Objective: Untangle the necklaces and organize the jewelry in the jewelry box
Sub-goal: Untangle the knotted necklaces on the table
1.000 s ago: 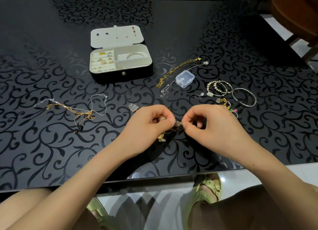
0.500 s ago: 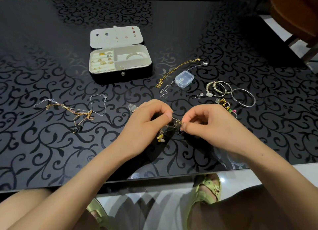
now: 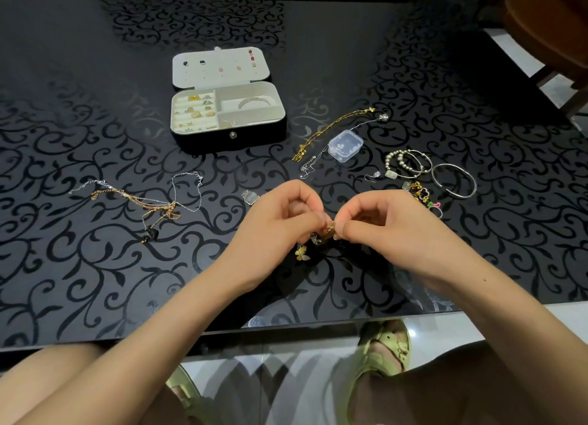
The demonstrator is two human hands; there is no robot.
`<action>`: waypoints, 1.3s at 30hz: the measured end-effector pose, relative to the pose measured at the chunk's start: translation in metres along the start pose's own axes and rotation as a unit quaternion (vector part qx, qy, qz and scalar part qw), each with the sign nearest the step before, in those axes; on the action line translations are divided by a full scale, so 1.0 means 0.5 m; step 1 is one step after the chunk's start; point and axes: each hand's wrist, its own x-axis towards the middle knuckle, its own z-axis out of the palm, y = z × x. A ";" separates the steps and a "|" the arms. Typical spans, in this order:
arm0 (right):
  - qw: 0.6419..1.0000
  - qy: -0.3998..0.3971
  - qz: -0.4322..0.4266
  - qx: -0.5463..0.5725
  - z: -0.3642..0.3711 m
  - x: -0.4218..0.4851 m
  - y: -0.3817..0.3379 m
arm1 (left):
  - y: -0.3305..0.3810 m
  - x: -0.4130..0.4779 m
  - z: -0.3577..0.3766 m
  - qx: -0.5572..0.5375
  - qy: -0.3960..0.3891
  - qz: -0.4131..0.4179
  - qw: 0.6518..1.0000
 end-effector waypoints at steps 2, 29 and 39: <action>1.000 -0.001 -0.005 -0.015 0.000 0.000 -0.002 | -0.002 -0.001 0.000 0.023 -0.001 0.009 1.000; 0.971 0.132 -0.037 -0.196 0.044 0.000 0.011 | 0.005 -0.009 0.007 0.259 0.076 0.097 0.958; 0.996 0.080 -0.011 -0.045 0.027 0.004 0.009 | 0.004 -0.012 0.000 0.283 0.070 0.127 0.948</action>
